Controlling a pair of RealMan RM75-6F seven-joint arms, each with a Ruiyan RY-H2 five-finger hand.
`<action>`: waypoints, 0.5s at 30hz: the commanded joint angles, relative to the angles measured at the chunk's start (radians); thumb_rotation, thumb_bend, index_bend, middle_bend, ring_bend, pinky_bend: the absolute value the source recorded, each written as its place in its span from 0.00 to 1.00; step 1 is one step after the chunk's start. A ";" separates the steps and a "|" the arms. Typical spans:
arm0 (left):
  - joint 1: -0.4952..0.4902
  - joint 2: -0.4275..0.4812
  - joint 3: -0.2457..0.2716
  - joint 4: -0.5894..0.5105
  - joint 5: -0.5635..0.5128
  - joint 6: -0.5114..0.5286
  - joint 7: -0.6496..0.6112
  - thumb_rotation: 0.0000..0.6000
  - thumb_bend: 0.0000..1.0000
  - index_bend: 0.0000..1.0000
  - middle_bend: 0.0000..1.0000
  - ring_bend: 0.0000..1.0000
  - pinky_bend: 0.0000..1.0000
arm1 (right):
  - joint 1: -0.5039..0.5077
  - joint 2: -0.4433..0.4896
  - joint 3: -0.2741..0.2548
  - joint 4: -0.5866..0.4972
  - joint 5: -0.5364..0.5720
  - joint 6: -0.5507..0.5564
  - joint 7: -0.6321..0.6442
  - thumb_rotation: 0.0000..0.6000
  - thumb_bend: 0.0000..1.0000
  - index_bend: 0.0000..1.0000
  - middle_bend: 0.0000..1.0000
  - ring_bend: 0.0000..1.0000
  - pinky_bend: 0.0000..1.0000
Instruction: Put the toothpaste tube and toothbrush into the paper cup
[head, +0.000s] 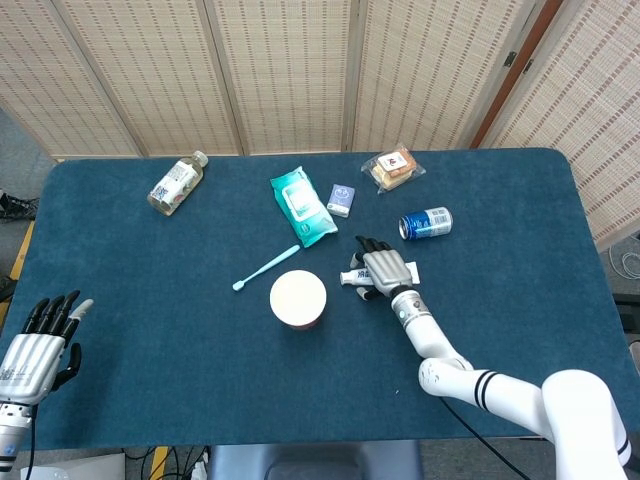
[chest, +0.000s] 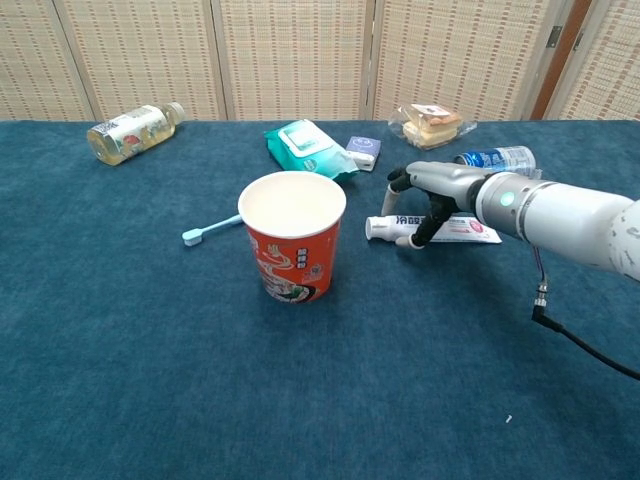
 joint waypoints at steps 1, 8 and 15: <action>0.000 0.000 0.000 0.000 0.000 0.000 0.001 1.00 0.66 0.07 0.00 0.00 0.00 | 0.003 -0.001 -0.003 0.002 0.004 0.002 0.001 1.00 0.22 0.40 0.00 0.00 0.11; -0.001 0.003 -0.002 -0.004 0.001 -0.002 0.002 1.00 0.66 0.07 0.00 0.00 0.00 | 0.017 -0.005 -0.013 0.017 0.021 -0.006 0.001 1.00 0.23 0.42 0.00 0.00 0.11; 0.000 0.002 -0.002 -0.002 0.000 -0.005 0.001 1.00 0.66 0.07 0.00 0.00 0.00 | 0.028 -0.011 -0.022 0.029 0.032 -0.008 -0.001 1.00 0.23 0.43 0.00 0.00 0.12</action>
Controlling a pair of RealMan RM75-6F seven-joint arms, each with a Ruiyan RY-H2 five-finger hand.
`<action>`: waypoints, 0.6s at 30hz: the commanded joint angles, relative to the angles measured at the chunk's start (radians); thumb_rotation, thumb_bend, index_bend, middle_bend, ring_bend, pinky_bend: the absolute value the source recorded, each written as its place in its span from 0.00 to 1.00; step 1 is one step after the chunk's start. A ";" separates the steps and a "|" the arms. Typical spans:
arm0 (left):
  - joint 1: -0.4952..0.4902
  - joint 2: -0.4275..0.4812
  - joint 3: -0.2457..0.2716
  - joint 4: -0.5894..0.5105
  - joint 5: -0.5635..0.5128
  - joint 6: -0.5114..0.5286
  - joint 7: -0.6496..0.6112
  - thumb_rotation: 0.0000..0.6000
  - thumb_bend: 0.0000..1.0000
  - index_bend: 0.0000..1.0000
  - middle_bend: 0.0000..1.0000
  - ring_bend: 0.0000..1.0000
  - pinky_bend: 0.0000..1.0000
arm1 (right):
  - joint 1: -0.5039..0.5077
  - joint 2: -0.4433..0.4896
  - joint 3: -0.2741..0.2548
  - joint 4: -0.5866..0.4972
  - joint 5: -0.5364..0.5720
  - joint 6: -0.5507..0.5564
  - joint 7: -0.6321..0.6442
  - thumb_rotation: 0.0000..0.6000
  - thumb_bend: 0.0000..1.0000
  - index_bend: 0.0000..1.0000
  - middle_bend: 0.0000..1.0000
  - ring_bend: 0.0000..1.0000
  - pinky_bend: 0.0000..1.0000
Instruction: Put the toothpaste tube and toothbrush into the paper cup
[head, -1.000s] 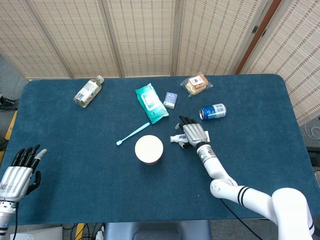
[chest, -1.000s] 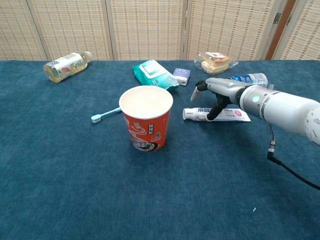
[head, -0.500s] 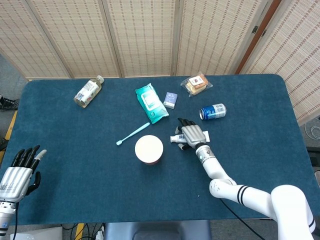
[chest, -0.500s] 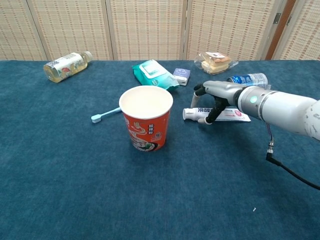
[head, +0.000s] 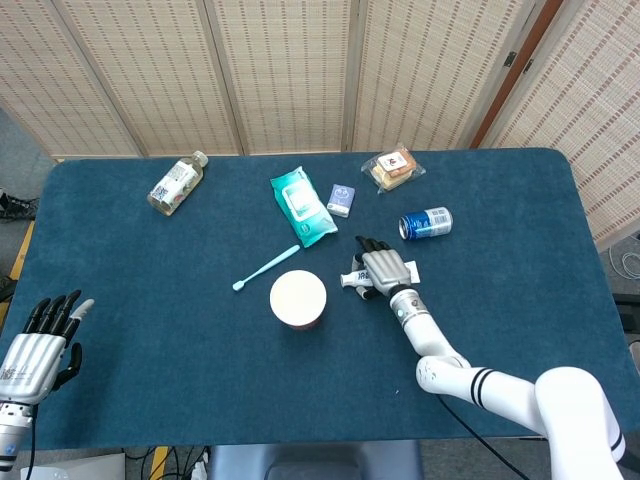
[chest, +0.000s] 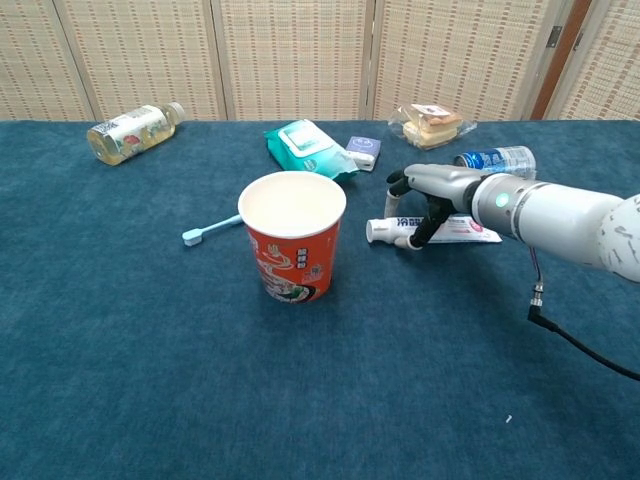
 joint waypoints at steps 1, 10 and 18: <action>0.000 0.000 0.000 0.000 0.000 0.000 -0.001 1.00 0.66 0.07 0.00 0.00 0.00 | 0.002 -0.002 -0.003 0.004 0.002 0.002 -0.001 1.00 0.23 0.43 0.00 0.00 0.11; 0.001 0.000 0.000 0.000 0.001 0.000 -0.001 1.00 0.66 0.07 0.00 0.00 0.00 | 0.009 -0.011 -0.009 0.016 0.006 0.008 0.002 1.00 0.25 0.51 0.00 0.00 0.12; 0.002 0.000 0.000 -0.001 0.000 -0.001 0.001 1.00 0.66 0.07 0.00 0.00 0.00 | 0.006 -0.008 -0.014 0.010 0.005 0.023 0.003 1.00 0.26 0.60 0.00 0.00 0.12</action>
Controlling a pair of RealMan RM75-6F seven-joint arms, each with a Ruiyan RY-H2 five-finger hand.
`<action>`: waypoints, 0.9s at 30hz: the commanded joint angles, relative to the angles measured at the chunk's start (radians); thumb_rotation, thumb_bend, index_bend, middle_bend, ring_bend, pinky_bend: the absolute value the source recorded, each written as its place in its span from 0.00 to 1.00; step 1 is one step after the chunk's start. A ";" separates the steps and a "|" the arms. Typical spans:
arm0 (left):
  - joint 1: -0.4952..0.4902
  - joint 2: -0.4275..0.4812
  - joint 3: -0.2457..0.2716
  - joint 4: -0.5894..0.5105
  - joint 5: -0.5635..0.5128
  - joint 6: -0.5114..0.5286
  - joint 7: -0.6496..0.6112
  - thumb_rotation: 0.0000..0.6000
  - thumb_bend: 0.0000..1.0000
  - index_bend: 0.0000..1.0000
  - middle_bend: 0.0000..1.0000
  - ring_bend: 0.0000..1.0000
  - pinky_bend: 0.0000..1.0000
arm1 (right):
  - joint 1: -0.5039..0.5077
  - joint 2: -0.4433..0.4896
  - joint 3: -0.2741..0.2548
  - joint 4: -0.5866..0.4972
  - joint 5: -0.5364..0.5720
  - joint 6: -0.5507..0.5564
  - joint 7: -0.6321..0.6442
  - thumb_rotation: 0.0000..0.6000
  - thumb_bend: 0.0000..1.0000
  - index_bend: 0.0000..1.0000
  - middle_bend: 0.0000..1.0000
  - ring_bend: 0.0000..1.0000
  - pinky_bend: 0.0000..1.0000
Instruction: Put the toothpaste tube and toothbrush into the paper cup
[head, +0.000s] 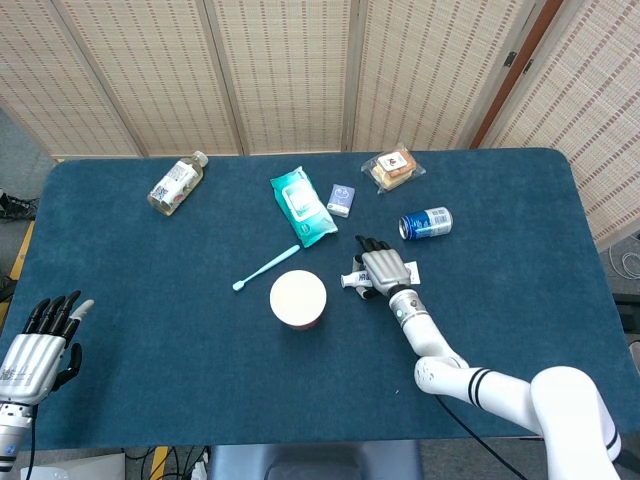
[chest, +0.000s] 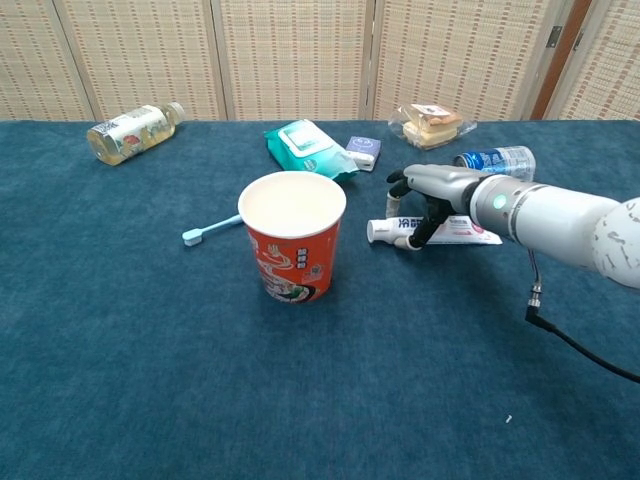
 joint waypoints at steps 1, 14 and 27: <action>0.000 0.000 0.000 -0.001 0.000 0.000 0.000 1.00 0.66 0.07 0.00 0.00 0.00 | -0.001 0.002 -0.001 -0.004 0.001 0.003 0.000 1.00 0.27 0.61 0.01 0.00 0.11; -0.001 -0.001 -0.001 -0.006 0.001 -0.002 0.007 1.00 0.66 0.07 0.00 0.00 0.00 | -0.026 0.049 0.001 -0.081 -0.006 0.052 0.008 1.00 0.30 0.67 0.04 0.00 0.11; -0.008 0.003 -0.003 -0.021 -0.001 -0.013 0.026 1.00 0.66 0.07 0.00 0.00 0.00 | -0.059 0.130 0.014 -0.195 -0.004 0.107 0.023 1.00 0.32 0.68 0.05 0.00 0.12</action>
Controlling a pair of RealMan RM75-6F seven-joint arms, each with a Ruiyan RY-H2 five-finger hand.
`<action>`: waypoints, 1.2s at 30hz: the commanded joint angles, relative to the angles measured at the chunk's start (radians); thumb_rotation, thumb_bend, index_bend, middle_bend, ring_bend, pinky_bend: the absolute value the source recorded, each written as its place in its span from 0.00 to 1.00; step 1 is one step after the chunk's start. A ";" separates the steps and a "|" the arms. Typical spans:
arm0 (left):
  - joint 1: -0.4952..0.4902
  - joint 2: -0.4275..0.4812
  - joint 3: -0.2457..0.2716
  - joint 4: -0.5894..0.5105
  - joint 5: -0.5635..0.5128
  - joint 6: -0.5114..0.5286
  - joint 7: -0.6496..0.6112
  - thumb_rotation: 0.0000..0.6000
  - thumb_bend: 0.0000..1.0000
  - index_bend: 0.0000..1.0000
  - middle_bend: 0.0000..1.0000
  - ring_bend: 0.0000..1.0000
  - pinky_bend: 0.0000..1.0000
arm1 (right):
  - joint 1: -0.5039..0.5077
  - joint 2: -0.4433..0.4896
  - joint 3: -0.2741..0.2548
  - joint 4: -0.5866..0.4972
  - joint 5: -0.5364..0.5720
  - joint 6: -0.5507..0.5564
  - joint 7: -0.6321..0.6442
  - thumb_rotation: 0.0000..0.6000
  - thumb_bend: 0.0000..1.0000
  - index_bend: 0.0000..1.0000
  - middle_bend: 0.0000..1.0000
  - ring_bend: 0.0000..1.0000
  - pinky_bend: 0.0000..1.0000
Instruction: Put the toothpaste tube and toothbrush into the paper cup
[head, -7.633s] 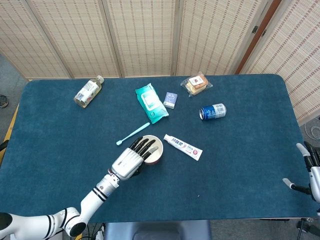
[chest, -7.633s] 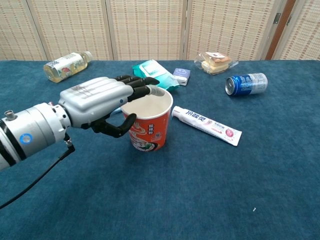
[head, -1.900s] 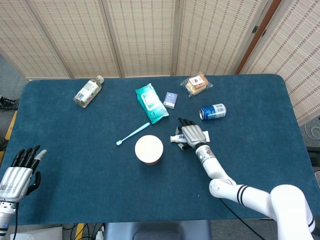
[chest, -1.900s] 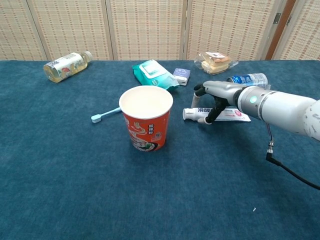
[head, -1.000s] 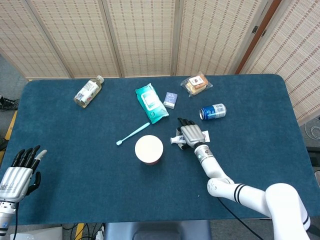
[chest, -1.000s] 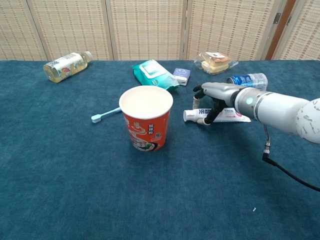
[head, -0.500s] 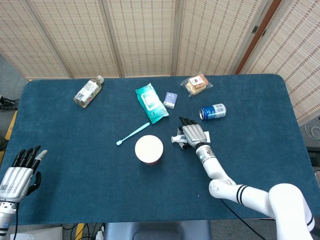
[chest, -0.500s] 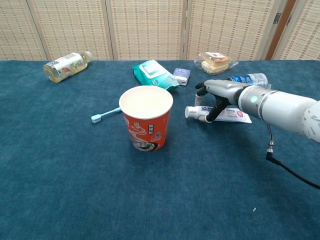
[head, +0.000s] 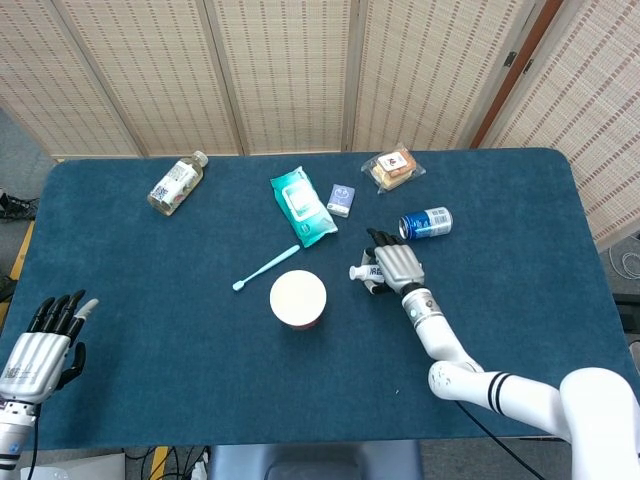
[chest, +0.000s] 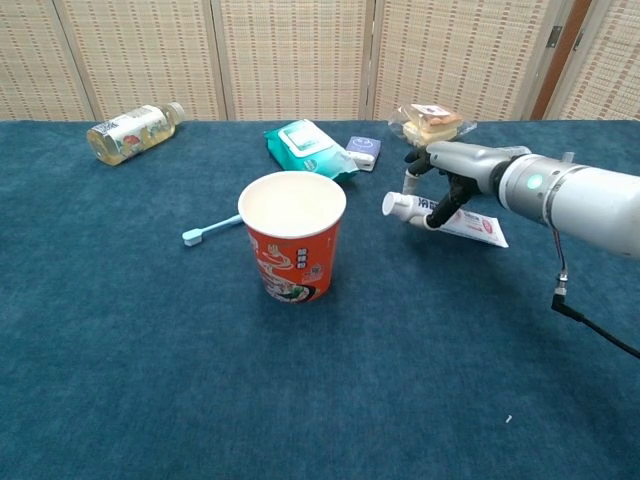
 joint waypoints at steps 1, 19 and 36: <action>-0.001 0.000 0.000 -0.002 0.000 -0.002 0.003 1.00 0.66 0.07 0.00 0.00 0.00 | -0.011 0.031 0.007 -0.042 -0.003 0.024 0.003 1.00 0.32 0.68 0.05 0.00 0.12; -0.018 0.003 -0.005 -0.029 0.000 -0.019 0.039 1.00 0.66 0.07 0.00 0.00 0.00 | -0.052 0.158 0.021 -0.218 -0.002 0.102 0.016 1.00 0.33 0.69 0.06 0.00 0.12; -0.029 0.010 -0.008 -0.047 -0.005 -0.030 0.058 1.00 0.66 0.07 0.00 0.00 0.00 | -0.072 0.233 0.036 -0.329 -0.034 0.157 0.042 1.00 0.33 0.69 0.06 0.00 0.11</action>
